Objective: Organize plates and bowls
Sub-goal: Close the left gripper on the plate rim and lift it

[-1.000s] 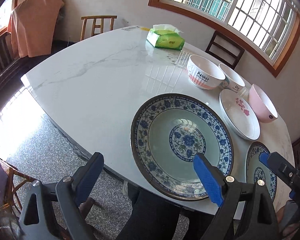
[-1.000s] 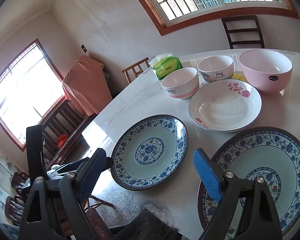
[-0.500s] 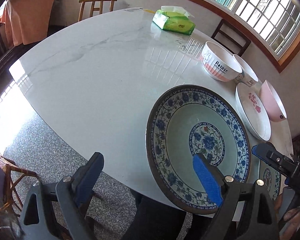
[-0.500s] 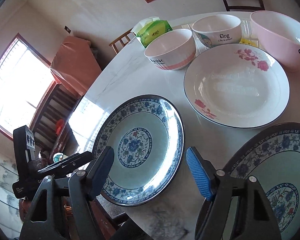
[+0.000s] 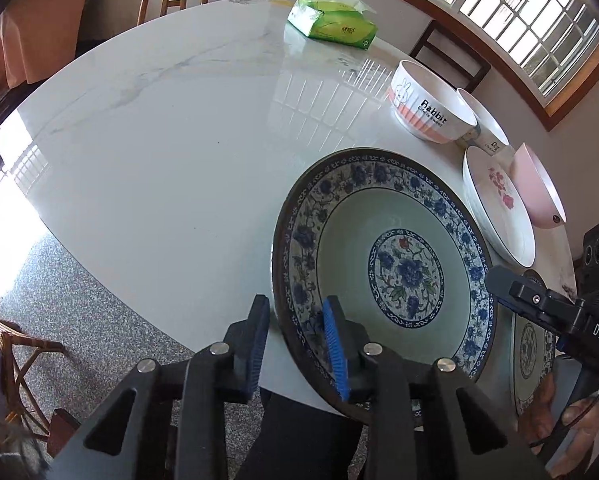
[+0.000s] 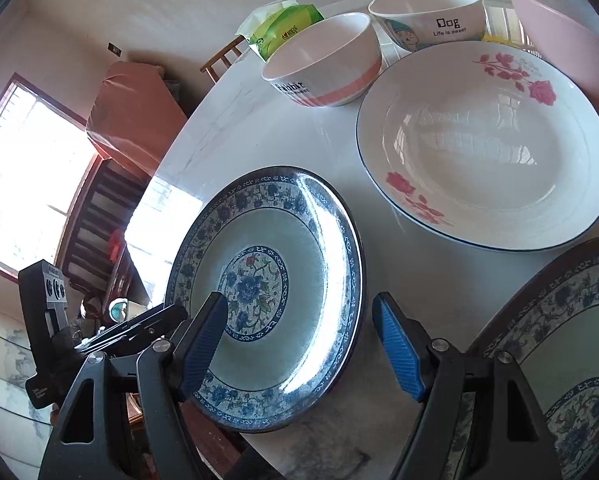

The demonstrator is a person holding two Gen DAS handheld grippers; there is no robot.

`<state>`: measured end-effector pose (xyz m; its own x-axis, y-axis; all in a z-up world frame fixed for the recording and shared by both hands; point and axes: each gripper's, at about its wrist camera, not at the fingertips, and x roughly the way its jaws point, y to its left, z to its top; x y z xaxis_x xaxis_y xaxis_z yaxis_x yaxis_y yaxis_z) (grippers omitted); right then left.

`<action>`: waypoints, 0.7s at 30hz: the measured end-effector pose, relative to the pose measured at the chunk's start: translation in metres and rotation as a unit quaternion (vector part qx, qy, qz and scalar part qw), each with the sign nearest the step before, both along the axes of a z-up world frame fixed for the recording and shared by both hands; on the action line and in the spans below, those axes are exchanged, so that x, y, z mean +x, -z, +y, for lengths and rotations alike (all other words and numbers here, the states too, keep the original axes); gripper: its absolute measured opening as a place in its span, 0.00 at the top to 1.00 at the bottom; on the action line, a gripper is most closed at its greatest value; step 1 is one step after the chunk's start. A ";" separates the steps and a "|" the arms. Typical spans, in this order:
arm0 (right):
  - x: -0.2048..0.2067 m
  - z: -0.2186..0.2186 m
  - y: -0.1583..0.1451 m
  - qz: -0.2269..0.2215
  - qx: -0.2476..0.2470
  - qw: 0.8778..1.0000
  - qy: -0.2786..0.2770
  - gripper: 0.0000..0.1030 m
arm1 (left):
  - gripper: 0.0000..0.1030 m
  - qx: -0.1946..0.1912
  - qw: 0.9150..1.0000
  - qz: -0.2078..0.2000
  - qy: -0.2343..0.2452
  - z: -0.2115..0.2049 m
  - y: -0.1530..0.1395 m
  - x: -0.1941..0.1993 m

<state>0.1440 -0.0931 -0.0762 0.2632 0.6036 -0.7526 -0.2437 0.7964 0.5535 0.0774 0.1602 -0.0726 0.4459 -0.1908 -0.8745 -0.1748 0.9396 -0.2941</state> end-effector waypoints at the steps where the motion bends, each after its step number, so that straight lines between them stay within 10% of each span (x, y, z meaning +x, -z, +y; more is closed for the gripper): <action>1: 0.001 0.001 0.000 0.002 0.003 1.000 -0.002 0.29 | 0.76 0.004 1.000 -0.001 -0.003 0.000 0.000 0.000; 5: 0.006 0.008 0.001 0.004 -0.025 1.000 -0.004 0.37 | 0.76 0.012 1.000 -0.011 -0.012 0.001 -0.001 -0.002; 10: 0.009 0.007 0.005 0.000 -0.071 0.997 0.008 0.76 | 0.77 0.016 0.999 -0.022 -0.027 0.008 -0.002 -0.002; 21: 0.022 0.044 0.000 -0.018 -0.088 0.996 -0.006 0.83 | 0.77 0.025 0.996 -0.038 -0.076 0.050 -0.009 0.010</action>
